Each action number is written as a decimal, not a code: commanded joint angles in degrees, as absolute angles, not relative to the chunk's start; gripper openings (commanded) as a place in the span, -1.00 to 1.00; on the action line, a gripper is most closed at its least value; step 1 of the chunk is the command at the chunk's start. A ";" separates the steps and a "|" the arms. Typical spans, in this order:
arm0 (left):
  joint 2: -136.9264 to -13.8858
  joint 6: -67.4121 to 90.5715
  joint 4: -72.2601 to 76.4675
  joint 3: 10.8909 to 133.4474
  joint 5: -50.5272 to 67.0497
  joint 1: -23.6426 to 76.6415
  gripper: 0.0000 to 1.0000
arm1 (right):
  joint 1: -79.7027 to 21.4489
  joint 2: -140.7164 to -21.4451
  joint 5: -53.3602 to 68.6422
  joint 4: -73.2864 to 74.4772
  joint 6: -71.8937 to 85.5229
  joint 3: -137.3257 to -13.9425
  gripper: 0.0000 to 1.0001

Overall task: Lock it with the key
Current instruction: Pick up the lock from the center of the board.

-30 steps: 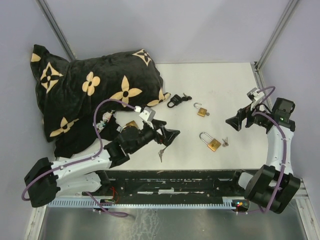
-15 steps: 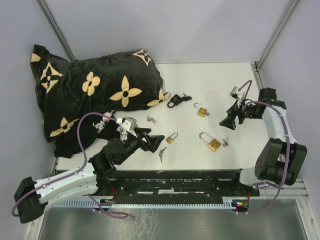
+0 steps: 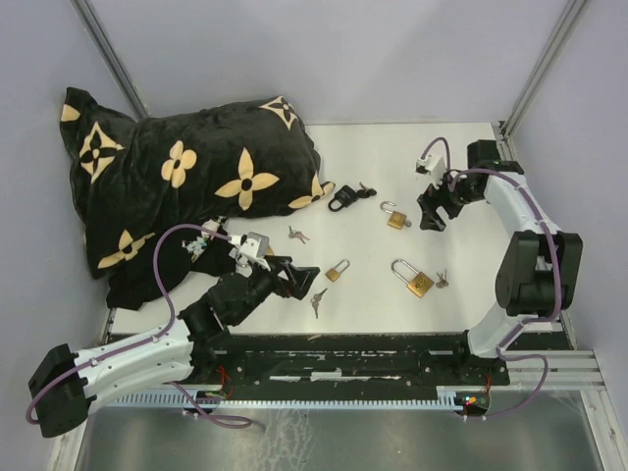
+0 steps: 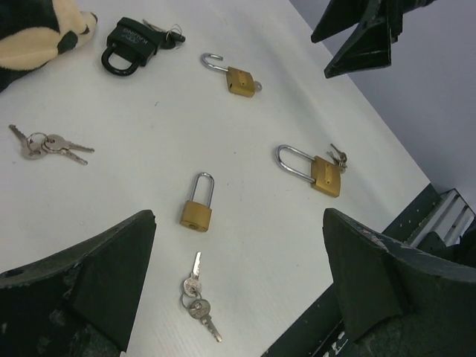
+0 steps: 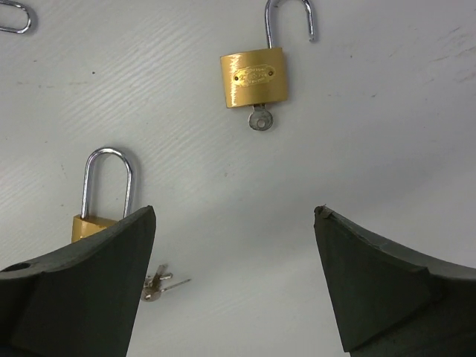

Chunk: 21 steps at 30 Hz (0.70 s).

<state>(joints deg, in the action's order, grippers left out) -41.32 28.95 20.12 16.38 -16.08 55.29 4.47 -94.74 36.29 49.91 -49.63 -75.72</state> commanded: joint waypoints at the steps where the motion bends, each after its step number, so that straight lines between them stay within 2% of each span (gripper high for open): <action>1: -40.77 32.86 23.37 14.71 -17.77 54.98 0.98 | -0.15 -100.09 26.73 48.04 -40.28 -81.63 0.90; 6: -38.54 34.62 21.12 14.23 -17.68 55.00 0.99 | -4.26 -108.33 25.27 52.08 -37.88 -91.10 0.87; 11: -34.00 38.17 20.22 11.98 -19.88 55.00 0.99 | -5.73 -118.43 24.85 58.96 -36.22 -101.92 0.63; 13: -31.94 39.52 20.93 10.65 -20.33 54.97 1.00 | -5.90 -121.69 24.01 60.20 -35.37 -103.99 0.54; 21: -30.31 40.97 20.39 9.49 -20.57 54.97 1.00 | -7.03 -125.86 22.44 60.82 -34.96 -105.81 0.47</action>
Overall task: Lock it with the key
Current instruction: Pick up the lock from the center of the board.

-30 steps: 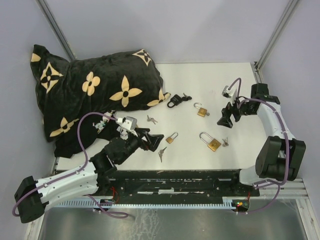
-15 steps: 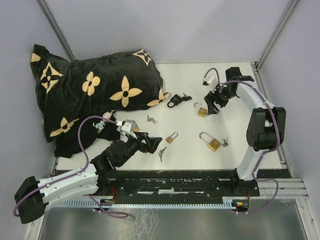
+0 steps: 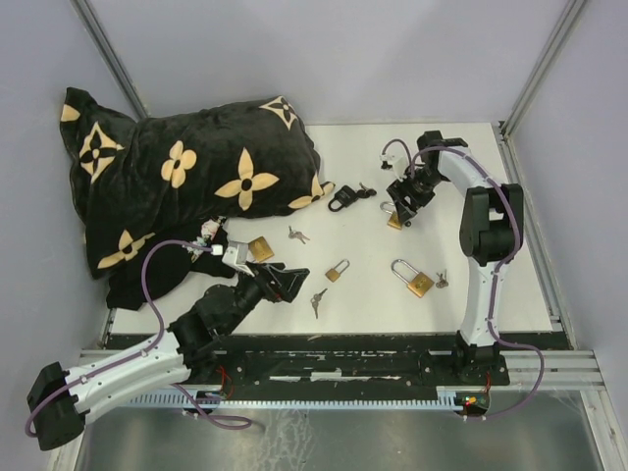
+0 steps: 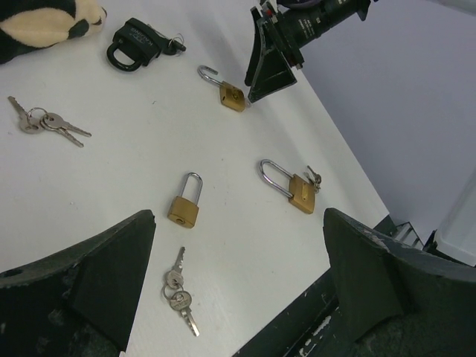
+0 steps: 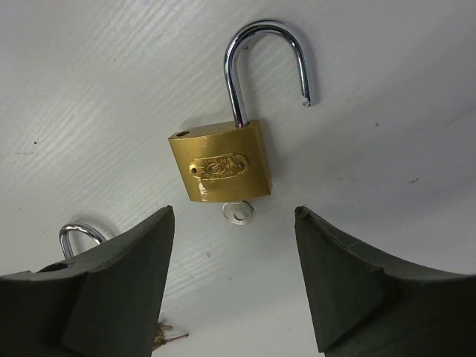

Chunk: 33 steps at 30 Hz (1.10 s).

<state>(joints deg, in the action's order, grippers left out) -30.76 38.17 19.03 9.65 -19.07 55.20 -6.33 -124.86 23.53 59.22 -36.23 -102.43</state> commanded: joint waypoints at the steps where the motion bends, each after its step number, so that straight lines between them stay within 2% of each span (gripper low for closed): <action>1: -30.28 41.15 20.39 9.49 -20.42 55.01 1.00 | -7.02 -126.31 22.49 60.86 -34.71 -106.27 0.46; 18: -27.45 42.80 19.78 8.00 -20.62 55.02 0.98 | -10.16 -129.84 16.05 58.36 -34.55 -105.03 0.30; 27: -28.09 42.92 20.13 8.17 -20.28 54.99 0.98 | -11.62 -128.52 15.09 56.10 -34.78 -101.40 -0.07; 33: -28.30 43.41 20.41 7.78 -20.13 54.98 0.98 | -12.79 -122.97 14.21 50.45 -34.86 -94.34 -0.33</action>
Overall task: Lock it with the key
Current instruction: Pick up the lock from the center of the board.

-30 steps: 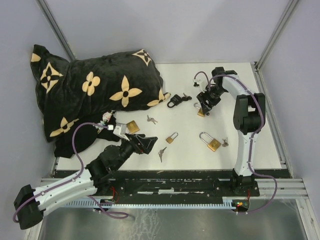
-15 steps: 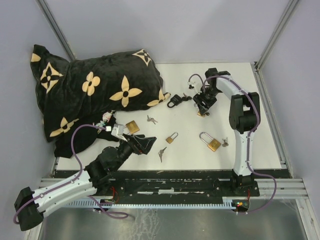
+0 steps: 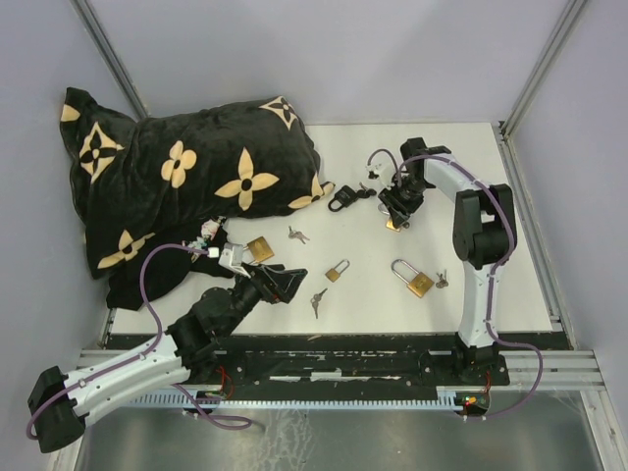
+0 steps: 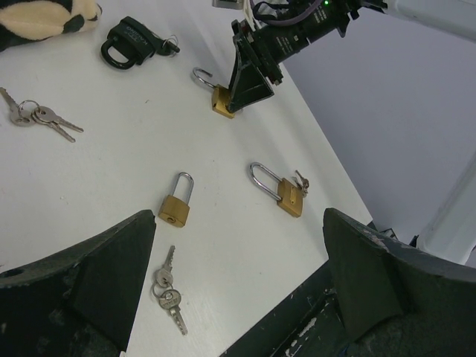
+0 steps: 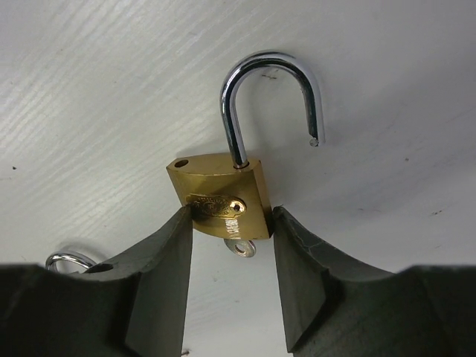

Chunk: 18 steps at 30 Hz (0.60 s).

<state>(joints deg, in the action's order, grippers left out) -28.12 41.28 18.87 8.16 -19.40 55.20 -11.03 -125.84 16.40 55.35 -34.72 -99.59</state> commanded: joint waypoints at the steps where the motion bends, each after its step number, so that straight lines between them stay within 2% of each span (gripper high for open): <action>1: -28.43 43.42 20.62 7.82 -20.15 54.94 0.98 | -13.00 -121.30 14.08 48.78 -34.73 -92.58 -0.38; 7: -29.86 43.66 21.81 7.74 -19.90 54.94 0.98 | -14.05 -114.07 14.61 43.23 -34.62 -85.95 -0.73; 15: -31.79 43.95 23.35 7.45 -19.42 55.01 0.98 | -15.68 -107.14 15.15 39.17 -35.21 -79.20 -0.95; 18: -32.76 43.95 23.67 7.64 -19.44 54.98 0.97 | -17.07 -104.13 13.86 36.36 -36.17 -75.47 -0.97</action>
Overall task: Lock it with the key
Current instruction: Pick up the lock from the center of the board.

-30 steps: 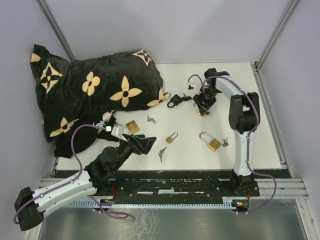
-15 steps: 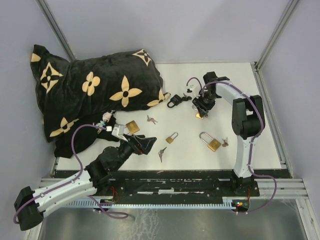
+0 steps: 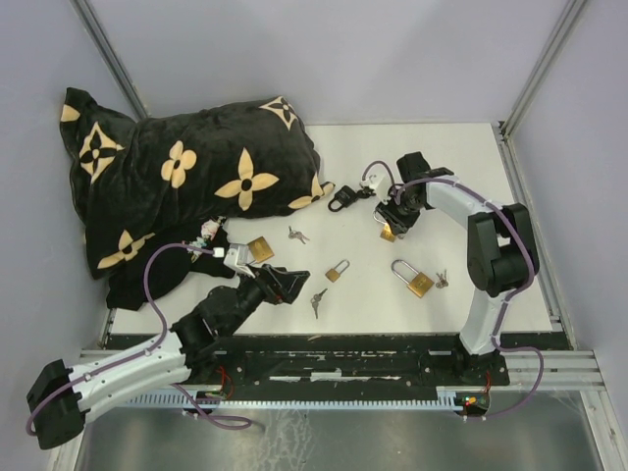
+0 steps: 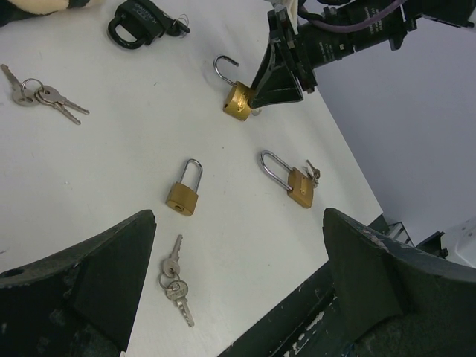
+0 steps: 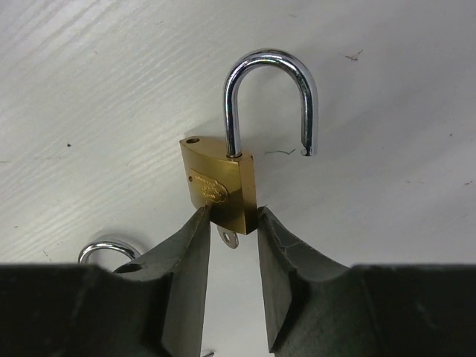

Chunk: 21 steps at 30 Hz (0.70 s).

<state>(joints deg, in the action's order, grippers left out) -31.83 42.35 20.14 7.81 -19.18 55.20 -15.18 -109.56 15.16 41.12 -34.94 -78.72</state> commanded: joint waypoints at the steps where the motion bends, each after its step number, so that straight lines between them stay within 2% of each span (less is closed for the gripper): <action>1: -33.04 43.99 23.88 7.69 -19.36 55.01 0.97 | -17.57 -103.15 13.54 35.54 -36.35 -74.47 -0.97; 9: -35.16 44.72 25.69 7.56 -18.87 55.00 0.97 | -21.36 -98.39 10.89 32.18 -37.13 -68.72 -0.97; 21: -34.98 45.35 25.87 6.86 -19.14 55.02 0.96 | -22.27 -98.49 13.85 33.36 -36.54 -68.49 -0.97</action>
<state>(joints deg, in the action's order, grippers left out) -35.24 43.27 22.87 7.42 -18.90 55.20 -21.80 -100.25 12.38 34.30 -36.51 -68.86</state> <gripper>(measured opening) 0.982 0.039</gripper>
